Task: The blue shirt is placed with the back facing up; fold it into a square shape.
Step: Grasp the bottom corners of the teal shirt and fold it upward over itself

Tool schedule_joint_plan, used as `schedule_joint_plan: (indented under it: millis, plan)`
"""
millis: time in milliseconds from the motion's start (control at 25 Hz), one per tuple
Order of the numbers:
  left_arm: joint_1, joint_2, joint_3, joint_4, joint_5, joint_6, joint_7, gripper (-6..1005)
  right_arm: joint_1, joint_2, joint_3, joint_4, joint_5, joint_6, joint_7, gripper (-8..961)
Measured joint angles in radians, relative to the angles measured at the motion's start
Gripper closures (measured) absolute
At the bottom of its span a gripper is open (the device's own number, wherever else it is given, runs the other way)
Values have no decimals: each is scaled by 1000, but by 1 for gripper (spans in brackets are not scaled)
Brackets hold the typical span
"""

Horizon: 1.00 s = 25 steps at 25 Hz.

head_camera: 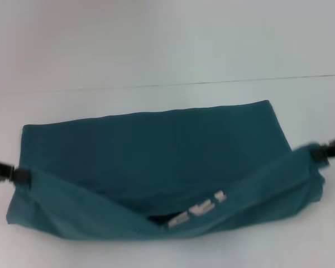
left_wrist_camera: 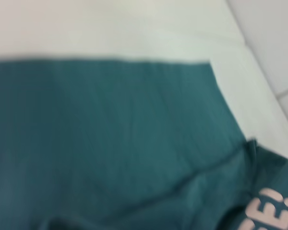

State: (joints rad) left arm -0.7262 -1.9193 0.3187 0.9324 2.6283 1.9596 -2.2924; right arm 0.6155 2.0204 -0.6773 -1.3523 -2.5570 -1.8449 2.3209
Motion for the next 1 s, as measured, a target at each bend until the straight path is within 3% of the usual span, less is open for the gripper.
schedule_joint_plan:
  millis: [360,440,680,1000]
  plan:
    - [10,-13,10,-78,-148,-344,33,900,-5,16,8,91,94,309,11,911]
    - [10,-15,11,-83,-154,-365,39,900,5,20,4,130,94,375,11,909]
    - [4,-39,37,-119,-174,-520,75,897,36,33,-18,251,95,567,5,896]
    - [4,-89,130,-131,-175,-730,78,894,64,43,-42,373,96,764,4,879]
